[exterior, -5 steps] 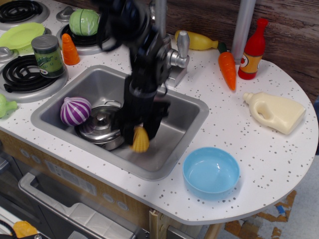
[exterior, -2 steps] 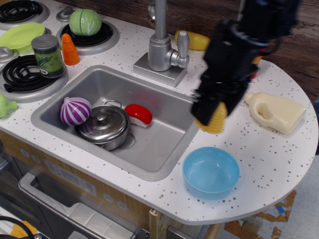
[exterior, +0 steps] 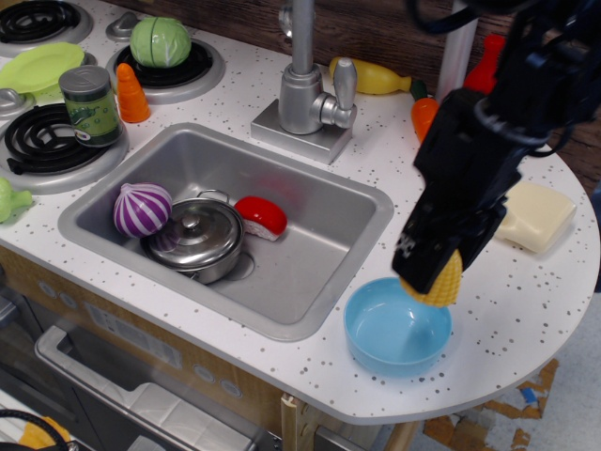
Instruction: Put corn into bowl
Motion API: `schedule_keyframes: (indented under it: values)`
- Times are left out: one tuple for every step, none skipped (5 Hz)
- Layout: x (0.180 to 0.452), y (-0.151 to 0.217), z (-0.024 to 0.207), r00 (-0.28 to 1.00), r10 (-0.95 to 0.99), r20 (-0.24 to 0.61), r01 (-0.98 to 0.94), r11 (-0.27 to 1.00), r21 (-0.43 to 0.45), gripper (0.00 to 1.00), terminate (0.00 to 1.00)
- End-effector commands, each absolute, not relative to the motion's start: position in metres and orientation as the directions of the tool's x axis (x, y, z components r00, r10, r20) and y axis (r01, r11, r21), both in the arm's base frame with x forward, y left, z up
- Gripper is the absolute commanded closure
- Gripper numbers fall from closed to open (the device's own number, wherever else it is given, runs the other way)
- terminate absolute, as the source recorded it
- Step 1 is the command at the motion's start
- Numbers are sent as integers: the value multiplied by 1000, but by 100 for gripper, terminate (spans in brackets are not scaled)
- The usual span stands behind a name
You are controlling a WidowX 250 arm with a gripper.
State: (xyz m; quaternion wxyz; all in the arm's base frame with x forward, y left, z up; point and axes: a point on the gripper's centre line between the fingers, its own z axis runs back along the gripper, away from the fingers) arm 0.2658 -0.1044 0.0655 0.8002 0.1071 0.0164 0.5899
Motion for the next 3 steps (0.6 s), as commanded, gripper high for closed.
schedule_keyframes:
  values:
    - [270,-92,80,304,949,86,-951,297,84,0,0]
    - [270,-92,80,304,949,86,-951,297,84,0,0]
    - [270,-92,80,304,949,86,-951,297,84,0,100]
